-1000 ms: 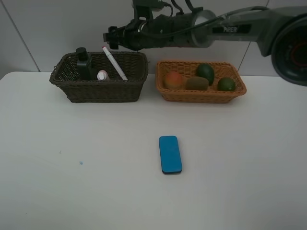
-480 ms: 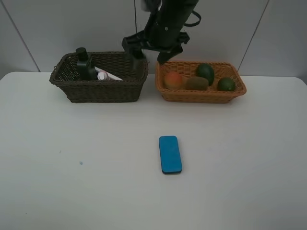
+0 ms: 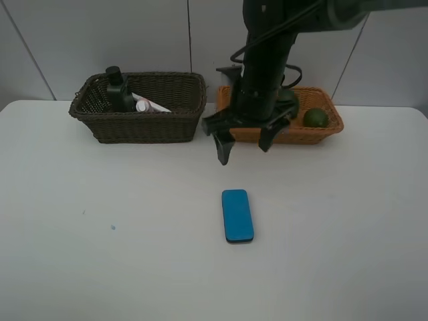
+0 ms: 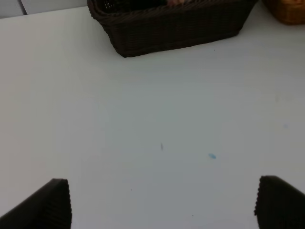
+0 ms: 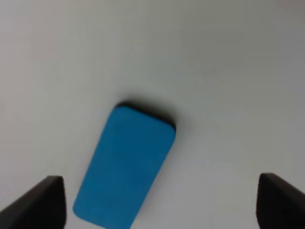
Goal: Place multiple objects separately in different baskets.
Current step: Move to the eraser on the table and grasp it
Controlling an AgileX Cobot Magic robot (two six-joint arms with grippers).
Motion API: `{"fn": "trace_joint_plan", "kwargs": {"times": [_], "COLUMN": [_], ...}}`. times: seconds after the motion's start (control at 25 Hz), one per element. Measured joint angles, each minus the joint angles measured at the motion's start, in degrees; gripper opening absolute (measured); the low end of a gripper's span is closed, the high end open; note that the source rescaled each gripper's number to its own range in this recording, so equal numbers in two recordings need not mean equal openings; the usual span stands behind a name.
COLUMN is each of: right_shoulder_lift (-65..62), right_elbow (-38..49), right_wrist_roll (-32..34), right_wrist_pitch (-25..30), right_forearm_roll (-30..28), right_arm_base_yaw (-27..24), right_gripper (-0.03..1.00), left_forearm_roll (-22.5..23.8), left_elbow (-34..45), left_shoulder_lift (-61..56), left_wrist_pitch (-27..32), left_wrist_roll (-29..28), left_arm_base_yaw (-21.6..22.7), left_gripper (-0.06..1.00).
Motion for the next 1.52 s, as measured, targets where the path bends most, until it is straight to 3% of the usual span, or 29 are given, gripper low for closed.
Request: {"fn": "trace_joint_plan", "kwargs": {"times": [0.2,0.44,0.6,1.32,1.44,1.52], "right_shoulder_lift": [-0.1,-0.1,-0.1,3.3,3.3,3.3], "right_elbow": [7.8,16.6,17.4,18.6,18.6,18.6], "right_wrist_roll": [5.3,7.4,7.5,8.0,8.0,7.9], "right_wrist_pitch": [-2.0,-13.7,-17.9,-24.9,-25.2,-25.2], "right_forearm_roll": [1.1,6.5,9.5,8.3,7.1,6.7], "right_arm_base_yaw": [0.0,0.0,0.1,0.6,0.7,0.7], "right_gripper": [1.00,1.00,1.00,1.00,0.90,0.72], "left_forearm_roll": [0.0,0.0,0.0,0.0,0.0,0.0], "left_elbow": [0.0,0.0,0.0,0.0,0.0,0.0], "left_shoulder_lift": [0.0,0.0,0.0,0.0,0.0,0.0], "left_wrist_pitch": [0.0,0.0,0.0,0.0,0.0,0.0], "left_wrist_roll": [0.0,0.0,0.0,0.0,0.0,0.0], "left_arm_base_yaw": [0.0,0.0,0.0,0.0,0.0,0.0], "left_gripper": [0.94,0.94,0.94,0.94,0.94,0.94]}}
